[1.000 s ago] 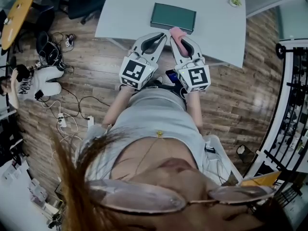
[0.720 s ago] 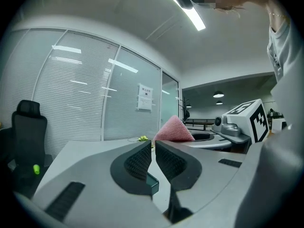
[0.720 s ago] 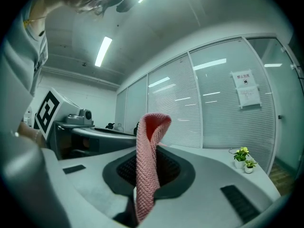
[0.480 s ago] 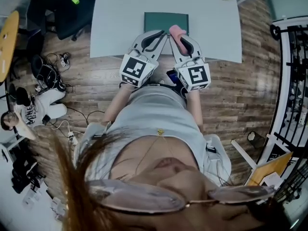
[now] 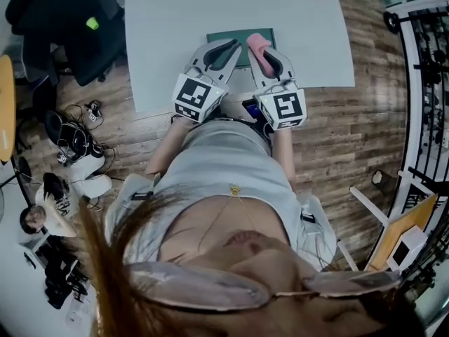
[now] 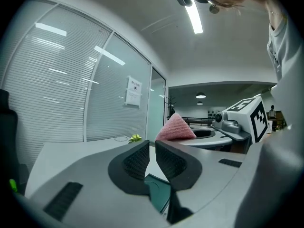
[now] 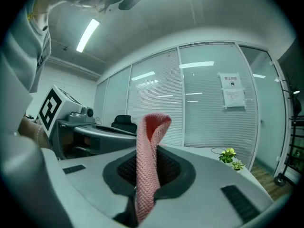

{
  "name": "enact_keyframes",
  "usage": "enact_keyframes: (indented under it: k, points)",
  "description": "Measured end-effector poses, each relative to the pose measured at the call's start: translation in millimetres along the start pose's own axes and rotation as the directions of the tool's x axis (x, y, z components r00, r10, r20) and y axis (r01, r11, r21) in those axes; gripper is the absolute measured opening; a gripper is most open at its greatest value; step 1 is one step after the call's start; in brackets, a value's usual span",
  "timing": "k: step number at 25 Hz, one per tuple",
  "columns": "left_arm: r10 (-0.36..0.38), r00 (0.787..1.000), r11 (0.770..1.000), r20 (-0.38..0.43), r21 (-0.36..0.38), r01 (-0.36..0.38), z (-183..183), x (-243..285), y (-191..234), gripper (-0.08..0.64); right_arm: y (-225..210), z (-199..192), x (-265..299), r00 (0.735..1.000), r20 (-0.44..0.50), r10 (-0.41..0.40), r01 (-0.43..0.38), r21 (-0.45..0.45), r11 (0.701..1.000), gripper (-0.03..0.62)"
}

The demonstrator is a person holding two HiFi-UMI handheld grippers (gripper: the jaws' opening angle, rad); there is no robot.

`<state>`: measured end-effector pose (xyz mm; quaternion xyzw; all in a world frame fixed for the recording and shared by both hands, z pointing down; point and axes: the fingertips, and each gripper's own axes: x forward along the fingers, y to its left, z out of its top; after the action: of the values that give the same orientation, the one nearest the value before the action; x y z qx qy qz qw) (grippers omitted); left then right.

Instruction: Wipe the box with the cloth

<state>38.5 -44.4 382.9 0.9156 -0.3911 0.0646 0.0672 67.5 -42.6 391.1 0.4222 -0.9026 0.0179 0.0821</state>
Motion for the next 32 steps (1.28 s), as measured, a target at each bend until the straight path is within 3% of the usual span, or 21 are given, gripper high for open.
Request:
enact_keyframes:
  k: [10,16,24,32]
  points:
    - [-0.058,0.995,0.998,-0.084,-0.027,0.056,-33,5,49,0.043,-26,-29,30,0.984,-0.102,-0.144,0.145,0.004,0.989,0.040]
    - [-0.074,0.986,0.996,-0.148,-0.055,0.066,-63,5,65,0.092,-42,-60,33,0.961,-0.183,-0.206,0.205,-0.026,0.979,0.040]
    - [-0.028,0.966,0.995,-0.256,-0.101,0.003,-105,10,72,0.129,-70,-85,34,0.945,-0.272,-0.180,0.176,-0.041,0.984,0.040]
    - [0.038,0.913,0.987,-0.406,-0.130,-0.099,-162,5,77,0.189,-91,-115,39,0.934,-0.335,-0.122,0.121,-0.025,0.992,0.040]
